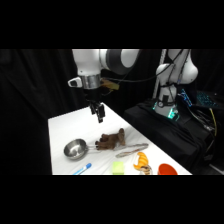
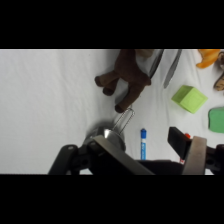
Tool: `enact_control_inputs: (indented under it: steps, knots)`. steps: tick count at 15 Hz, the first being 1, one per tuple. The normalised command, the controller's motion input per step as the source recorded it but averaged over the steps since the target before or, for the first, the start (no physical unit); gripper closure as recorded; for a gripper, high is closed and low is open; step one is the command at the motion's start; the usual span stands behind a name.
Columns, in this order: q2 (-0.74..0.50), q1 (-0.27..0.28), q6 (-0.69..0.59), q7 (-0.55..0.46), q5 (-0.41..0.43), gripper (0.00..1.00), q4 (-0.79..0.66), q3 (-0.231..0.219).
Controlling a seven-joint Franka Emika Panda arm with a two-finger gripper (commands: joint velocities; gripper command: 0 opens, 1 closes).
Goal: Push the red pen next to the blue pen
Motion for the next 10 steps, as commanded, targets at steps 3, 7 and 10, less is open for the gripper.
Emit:
enact_control_inputs:
  steps: [3,7,10]
  knots:
    - [0.07,-0.003,0.01,0.04,-0.015,0.0,0.07,0.026]
    - [0.23,0.064,0.02,0.12,-0.044,0.0,0.26,0.06]
    - [0.33,0.137,0.03,0.18,-0.08,0.0,0.43,0.081]
